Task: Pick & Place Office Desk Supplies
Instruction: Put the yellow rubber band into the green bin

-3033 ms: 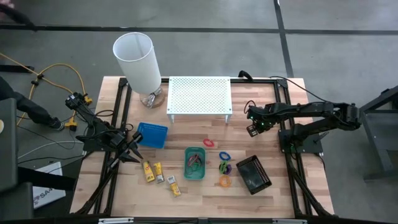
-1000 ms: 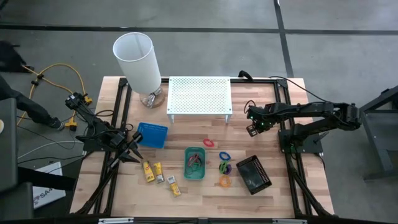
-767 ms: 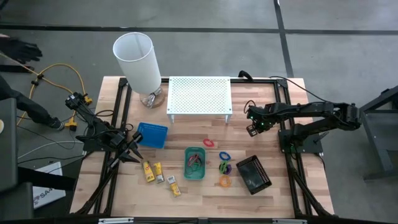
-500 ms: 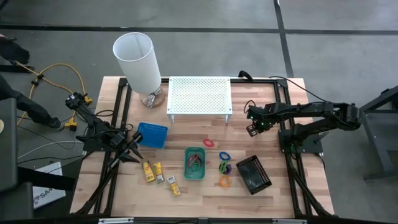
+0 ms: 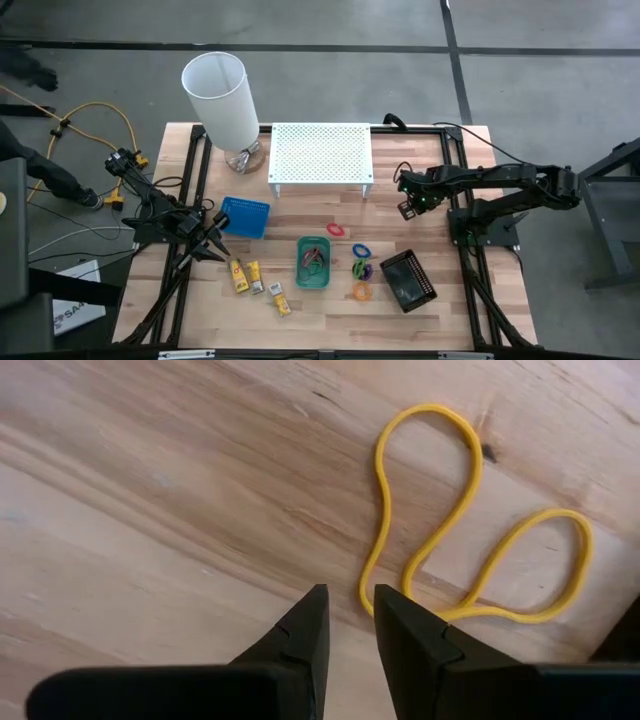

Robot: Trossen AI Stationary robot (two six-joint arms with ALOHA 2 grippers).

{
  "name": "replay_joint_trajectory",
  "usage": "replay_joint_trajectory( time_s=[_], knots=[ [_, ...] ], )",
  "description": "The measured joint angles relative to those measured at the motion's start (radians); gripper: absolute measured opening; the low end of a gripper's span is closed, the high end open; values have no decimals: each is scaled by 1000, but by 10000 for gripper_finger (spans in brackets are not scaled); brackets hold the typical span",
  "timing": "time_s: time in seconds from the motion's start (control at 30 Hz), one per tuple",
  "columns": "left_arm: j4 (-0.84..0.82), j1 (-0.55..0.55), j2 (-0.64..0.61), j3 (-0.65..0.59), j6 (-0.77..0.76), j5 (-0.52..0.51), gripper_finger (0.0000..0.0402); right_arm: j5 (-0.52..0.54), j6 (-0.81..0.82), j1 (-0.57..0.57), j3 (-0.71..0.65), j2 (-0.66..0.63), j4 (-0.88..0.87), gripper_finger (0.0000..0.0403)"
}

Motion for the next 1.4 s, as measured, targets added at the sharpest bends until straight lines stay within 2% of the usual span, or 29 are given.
replay_joint_trajectory(
  time_s=[1.4],
  knots=[
    [0,0,0,0,0,0,79,-13,-2,0,0,0,3,71]
  ],
)
